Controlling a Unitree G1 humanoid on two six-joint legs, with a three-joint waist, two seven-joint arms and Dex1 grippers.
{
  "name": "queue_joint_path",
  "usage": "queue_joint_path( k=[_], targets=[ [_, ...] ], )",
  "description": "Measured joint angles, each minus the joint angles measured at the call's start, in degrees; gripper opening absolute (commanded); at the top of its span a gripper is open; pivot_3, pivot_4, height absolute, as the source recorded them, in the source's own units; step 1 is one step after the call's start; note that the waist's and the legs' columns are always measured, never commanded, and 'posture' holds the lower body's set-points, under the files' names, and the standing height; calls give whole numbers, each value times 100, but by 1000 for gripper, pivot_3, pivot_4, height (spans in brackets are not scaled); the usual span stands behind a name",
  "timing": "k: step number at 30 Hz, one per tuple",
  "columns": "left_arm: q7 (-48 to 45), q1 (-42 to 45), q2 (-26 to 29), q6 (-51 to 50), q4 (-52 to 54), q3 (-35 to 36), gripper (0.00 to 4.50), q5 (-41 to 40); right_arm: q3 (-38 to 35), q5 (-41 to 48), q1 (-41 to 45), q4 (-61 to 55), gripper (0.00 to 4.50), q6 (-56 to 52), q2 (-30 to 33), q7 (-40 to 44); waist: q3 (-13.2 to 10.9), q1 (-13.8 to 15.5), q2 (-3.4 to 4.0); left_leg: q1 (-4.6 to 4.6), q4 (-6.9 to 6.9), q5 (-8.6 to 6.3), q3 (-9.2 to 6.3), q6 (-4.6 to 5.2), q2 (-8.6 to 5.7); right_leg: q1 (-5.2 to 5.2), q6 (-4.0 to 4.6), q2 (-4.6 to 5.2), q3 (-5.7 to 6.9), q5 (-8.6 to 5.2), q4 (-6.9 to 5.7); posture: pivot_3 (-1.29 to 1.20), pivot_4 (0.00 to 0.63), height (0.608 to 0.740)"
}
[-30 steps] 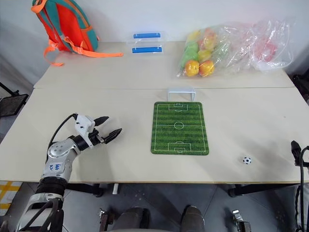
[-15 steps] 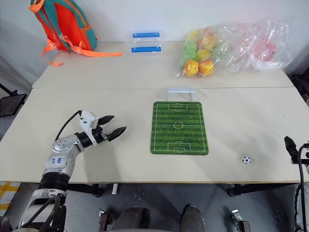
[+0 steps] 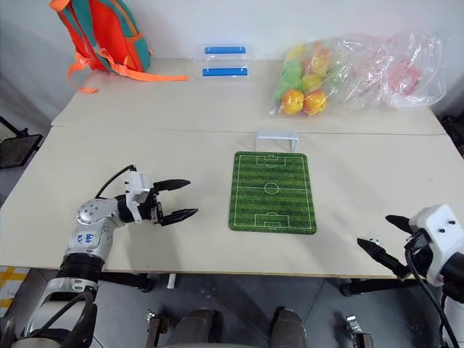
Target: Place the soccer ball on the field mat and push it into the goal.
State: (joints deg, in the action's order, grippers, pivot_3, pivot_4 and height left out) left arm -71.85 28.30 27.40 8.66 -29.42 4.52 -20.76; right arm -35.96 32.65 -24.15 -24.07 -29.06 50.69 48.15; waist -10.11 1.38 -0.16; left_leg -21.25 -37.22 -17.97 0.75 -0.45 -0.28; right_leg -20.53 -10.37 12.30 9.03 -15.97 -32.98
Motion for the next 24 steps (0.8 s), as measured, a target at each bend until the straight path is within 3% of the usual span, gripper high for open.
queue_joint_path(
  k=[8, 18, 21, 24],
  targets=[
    [12, -707, 334, -462, 784, 75, 4500, -72, 459, -358, -23, 544, 4474, 131, -113, 282, -1, 7, -2, -1, -3, -1, 0, -1, 1, 1, 0, -1, 1, 0, -1, 0, 150, 740],
    [218, -782, 456, -741, 1204, 171, 4500, -149, 855, -783, 458, 1257, 4474, 430, -429, 111, -2, -9, -3, 4, -9, -3, 2, -1, 4, 3, 1, -3, -1, 1, -7, 0, 150, 740],
    [241, -783, 479, -760, 1279, 174, 4500, -149, 896, -860, 542, 1339, 3920, 504, -483, 103, -2, -6, -3, 4, -10, -3, 2, -1, 4, 3, 1, -3, -1, 1, -8, 0, 150, 740],
    [254, -781, 481, -761, 1271, 174, 4500, -148, 934, -896, 658, 1399, 2909, 544, -618, 48, -2, -6, -3, 4, -12, -3, 2, -1, 4, 3, 1, -3, -2, 1, -8, 0, 150, 740]
  ],
)
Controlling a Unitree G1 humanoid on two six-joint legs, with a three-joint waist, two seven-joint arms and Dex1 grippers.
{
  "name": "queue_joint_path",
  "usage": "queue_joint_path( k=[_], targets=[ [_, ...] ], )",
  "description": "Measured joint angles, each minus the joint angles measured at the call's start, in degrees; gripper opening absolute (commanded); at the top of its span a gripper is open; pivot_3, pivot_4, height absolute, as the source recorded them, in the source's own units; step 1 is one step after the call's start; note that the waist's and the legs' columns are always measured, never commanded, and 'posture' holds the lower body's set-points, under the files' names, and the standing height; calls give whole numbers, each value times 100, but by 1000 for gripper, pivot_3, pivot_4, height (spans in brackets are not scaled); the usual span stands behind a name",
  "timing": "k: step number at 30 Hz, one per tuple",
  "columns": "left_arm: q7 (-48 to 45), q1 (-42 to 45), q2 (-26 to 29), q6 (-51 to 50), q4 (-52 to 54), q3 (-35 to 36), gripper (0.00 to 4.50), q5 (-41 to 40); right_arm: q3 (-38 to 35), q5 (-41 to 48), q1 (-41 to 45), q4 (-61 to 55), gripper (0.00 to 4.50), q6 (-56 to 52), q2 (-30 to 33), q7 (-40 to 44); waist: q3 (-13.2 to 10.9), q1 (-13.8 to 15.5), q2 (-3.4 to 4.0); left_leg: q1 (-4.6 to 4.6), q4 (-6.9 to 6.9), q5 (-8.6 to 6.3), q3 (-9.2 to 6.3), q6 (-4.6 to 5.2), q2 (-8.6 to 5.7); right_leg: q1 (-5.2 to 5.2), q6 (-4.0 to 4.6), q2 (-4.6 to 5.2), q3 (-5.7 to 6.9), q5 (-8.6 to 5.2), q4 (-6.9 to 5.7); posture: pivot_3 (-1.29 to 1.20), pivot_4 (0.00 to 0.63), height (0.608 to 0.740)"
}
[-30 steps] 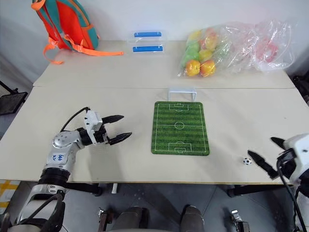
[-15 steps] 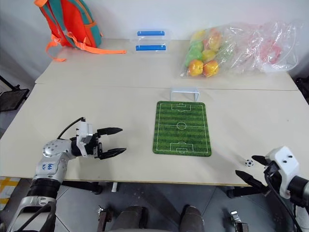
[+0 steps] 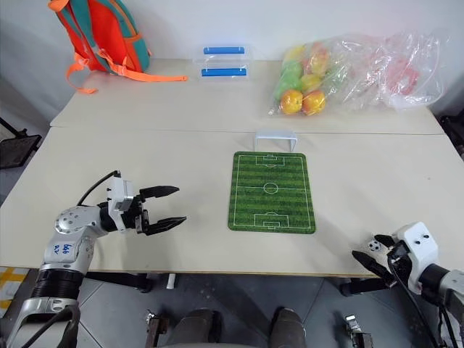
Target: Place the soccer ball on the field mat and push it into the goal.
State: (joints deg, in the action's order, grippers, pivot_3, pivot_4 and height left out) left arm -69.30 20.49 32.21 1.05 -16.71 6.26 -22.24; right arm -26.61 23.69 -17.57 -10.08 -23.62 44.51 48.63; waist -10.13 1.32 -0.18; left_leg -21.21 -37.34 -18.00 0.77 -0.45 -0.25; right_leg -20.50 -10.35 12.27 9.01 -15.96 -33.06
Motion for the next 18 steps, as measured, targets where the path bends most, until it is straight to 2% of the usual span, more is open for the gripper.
queue_joint_path(
  k=[6, 14, 18],
  targets=[
    [37, 138, -1, 32, -83, -2, 4500, 2, 65, -19, 49, 8, 892, 68, -38, -8, 0, 3, 0, 0, -2, 0, 0, 0, 0, 0, 0, 0, 0, 0, -2, 0, 150, 740],
    [-72, 191, -21, 107, -248, -17, 4500, 1, 22, 35, -118, -396, 849, 113, -133, -63, 0, 1, 0, 0, 0, 0, 0, 0, 0, 0, 0, 0, 0, 0, -2, 0, 150, 740],
    [-463, 372, -113, 300, -547, -125, 4500, -1, 90, 342, 469, -1177, 849, -370, 110, -109, 0, -31, 2, 0, -13, 0, 2, -1, 3, -2, 3, -1, -3, 2, -10, 0, 150, 740]
  ],
)
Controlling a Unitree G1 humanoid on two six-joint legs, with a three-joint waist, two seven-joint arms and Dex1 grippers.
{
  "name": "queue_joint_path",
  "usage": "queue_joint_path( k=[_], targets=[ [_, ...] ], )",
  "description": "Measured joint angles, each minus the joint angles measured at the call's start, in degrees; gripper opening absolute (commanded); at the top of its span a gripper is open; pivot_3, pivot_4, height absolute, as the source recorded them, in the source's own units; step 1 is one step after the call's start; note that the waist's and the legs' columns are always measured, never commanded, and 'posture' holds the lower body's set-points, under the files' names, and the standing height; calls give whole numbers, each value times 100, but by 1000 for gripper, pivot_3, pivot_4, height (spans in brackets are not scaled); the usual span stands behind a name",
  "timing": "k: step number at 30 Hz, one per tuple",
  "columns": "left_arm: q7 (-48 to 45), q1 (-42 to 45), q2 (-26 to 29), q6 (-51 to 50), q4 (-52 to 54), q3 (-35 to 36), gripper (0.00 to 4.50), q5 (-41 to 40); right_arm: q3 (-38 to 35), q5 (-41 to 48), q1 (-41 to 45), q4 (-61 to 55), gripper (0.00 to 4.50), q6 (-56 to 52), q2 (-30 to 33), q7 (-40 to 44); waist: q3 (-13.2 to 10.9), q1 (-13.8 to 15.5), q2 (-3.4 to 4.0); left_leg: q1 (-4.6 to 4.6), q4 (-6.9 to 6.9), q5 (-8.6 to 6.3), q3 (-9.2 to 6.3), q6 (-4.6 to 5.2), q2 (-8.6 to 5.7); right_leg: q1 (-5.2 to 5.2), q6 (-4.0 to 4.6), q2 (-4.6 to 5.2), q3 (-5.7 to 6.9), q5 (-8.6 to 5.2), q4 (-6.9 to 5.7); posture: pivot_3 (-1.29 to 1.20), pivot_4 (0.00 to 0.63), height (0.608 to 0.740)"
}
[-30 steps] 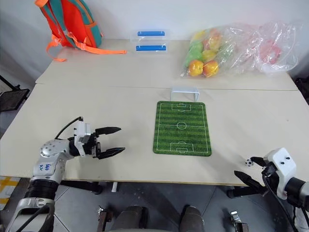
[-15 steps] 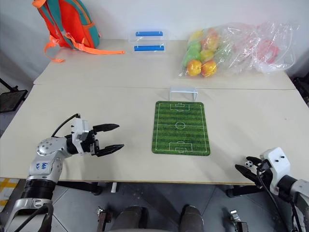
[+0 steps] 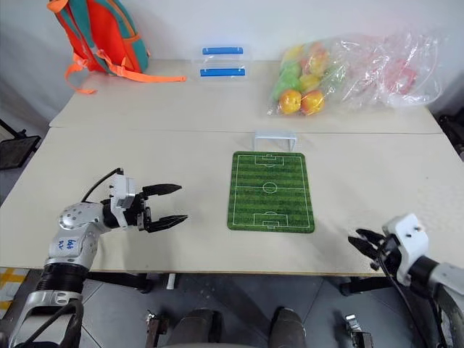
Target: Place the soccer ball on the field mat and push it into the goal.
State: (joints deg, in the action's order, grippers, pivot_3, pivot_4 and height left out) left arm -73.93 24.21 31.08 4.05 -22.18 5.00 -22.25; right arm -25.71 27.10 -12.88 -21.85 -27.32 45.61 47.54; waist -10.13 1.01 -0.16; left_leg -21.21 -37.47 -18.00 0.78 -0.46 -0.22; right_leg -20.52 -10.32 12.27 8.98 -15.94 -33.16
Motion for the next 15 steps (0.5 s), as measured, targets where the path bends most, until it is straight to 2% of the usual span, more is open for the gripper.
queue_joint_path(
  k=[2, 7, 12, 15],
  targets=[
    [-197, 42, -31, 163, -213, -20, 4500, 1, 205, 141, 425, -257, 849, -290, 172, 1, -1, -2, -1, 0, -2, -1, -2, -1, 2, -2, 1, -1, 1, 0, -7, 0, 150, 740],
    [-834, 268, -333, 636, -861, -166, 4500, -6, 1587, 334, 2042, -509, 849, -918, 397, 213, -4, 3, -6, -15, -13, -2, -8, -2, 3, -13, 2, -2, 6, 1, -15, 0, 150, 740],
    [-1180, 476, -440, 886, -1149, -151, 4500, -67, 2840, 98, 3224, 175, 849, -955, 411, 850, -6, 25, -10, -30, -36, -10, -8, 7, 0, -14, 1, -1, 8, 1, -15, 0, 150, 740],
    [-1199, 444, -499, 866, -1073, -156, 4500, -121, 3387, -276, 3534, 695, 849, -585, 394, 1280, -9, 13, -15, -31, -38, -12, -9, 5, 1, -15, 1, -1, 9, 1, -18, 0, 150, 740]
  ],
)
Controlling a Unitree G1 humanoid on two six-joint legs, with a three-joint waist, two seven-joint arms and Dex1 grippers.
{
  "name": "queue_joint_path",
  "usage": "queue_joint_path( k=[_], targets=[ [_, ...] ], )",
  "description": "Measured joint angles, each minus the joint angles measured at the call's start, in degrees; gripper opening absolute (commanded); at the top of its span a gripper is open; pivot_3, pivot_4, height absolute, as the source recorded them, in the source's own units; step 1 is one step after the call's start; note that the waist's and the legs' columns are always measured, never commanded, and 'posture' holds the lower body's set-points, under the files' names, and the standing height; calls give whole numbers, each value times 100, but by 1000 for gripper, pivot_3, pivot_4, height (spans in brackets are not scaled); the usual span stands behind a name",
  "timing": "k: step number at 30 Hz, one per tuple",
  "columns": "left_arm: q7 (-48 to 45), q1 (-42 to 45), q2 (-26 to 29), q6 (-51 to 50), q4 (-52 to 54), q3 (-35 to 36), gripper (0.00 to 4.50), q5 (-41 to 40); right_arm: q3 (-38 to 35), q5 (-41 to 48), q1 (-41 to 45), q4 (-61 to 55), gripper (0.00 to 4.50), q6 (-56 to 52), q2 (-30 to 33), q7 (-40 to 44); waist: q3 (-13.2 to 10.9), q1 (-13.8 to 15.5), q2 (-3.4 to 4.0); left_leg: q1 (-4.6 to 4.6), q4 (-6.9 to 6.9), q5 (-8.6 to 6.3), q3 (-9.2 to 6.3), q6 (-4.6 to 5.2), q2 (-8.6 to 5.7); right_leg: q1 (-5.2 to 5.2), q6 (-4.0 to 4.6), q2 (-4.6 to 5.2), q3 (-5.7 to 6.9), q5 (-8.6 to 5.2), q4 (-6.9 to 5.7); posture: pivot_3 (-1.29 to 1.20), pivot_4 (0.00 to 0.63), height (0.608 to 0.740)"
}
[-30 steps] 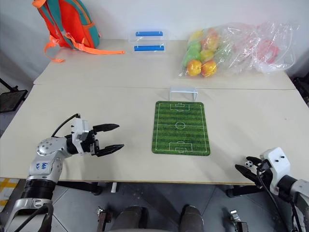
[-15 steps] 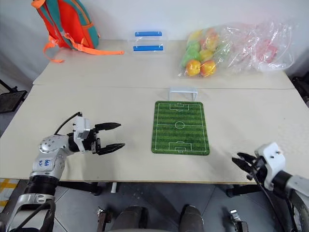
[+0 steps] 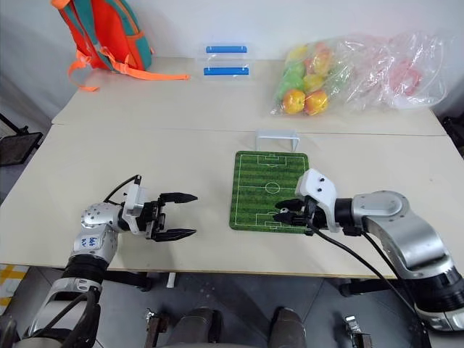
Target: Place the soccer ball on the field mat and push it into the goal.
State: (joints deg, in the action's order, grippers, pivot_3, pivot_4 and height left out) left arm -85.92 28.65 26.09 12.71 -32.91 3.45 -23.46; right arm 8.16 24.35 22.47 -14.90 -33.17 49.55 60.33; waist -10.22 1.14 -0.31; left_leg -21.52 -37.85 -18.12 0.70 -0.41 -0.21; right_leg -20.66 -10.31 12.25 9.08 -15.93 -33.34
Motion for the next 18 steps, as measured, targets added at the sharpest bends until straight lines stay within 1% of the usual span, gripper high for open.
queue_joint_path(
  k=[4, 8, 14, 18],
  targets=[
    [23, -163, 92, -178, 452, 12, 4500, -76, 449, -363, 218, 585, 849, 454, -137, 401, 0, -22, 0, 0, -2, 0, 2, 0, 0, 0, 0, 0, -2, 0, -2, 0, 150, 740],
    [331, -530, 306, -598, 1305, 125, 4500, -232, 722, -706, 583, 1276, 849, 919, -472, 668, -2, -132, -4, 1, -6, 0, 0, -1, 2, 0, 0, 0, -3, 0, -9, 0, 150, 740],
    [850, -975, 394, -922, 1992, 343, 4500, -341, 797, -973, 891, 1796, 849, 1276, -851, 866, -2, -139, -3, 4, -7, -1, -1, -4, 3, 0, 0, 0, -4, 0, -12, 0, 150, 740],
    [901, -1215, 407, -1008, 2128, 342, 4500, -349, 814, -1098, 907, 2022, 849, 1431, -982, 965, -2, -116, -3, 3, -9, -2, -1, -5, 3, 0, 0, 0, -3, 0, -12, 0, 150, 740]
  ],
)
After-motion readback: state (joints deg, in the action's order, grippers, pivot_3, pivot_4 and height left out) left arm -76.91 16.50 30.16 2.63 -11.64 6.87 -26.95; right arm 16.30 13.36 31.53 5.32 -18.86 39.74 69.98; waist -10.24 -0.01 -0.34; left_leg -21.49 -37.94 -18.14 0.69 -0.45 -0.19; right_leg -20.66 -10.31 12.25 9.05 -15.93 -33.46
